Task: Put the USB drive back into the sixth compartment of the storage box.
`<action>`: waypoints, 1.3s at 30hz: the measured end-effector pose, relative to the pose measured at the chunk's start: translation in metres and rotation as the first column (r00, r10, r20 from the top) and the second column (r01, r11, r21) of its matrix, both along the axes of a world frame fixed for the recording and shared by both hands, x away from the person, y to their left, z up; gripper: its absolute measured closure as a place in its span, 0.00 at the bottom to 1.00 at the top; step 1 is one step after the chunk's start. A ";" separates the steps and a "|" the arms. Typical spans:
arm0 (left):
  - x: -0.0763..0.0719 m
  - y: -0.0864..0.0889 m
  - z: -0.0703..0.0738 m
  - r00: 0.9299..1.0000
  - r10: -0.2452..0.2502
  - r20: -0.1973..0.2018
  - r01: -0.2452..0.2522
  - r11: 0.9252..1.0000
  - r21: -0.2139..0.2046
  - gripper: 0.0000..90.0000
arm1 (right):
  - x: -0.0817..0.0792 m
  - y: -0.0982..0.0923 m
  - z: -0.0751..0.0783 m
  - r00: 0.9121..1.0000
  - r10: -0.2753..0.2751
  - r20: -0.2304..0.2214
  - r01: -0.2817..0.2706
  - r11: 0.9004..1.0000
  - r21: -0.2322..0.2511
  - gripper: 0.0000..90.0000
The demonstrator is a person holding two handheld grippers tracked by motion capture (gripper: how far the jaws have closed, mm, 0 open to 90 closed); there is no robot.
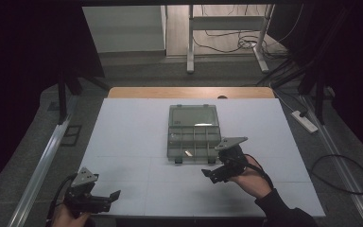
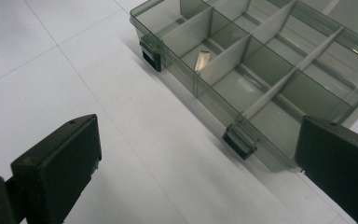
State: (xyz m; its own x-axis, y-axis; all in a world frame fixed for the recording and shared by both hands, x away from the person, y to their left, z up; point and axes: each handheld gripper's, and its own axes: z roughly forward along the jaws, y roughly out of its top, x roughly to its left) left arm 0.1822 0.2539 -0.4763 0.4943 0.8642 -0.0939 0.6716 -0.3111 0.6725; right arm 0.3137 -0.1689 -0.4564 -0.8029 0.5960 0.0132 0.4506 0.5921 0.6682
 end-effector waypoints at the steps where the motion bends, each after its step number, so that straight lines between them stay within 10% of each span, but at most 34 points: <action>1: 0.000 0.000 0.000 1.000 0.000 0.000 0.000 1.000 0.000 0.03 | -0.001 -0.001 0.000 1.000 -0.002 0.000 0.002 1.000 -0.001 0.01; 39: 0.000 -0.001 0.000 1.000 -0.001 -0.004 0.001 1.000 0.006 0.03 | -0.024 -0.044 -0.001 0.998 -0.058 -0.016 0.059 0.998 0.008 0.00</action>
State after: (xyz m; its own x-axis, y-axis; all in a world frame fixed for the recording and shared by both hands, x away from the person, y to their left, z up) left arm 0.1825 0.2531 -0.4765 0.4944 0.8645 -0.0903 0.6739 -0.3156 0.6680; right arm 0.2897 -0.2131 -0.4572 -0.7663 0.6418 0.0314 0.4950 0.5585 0.6657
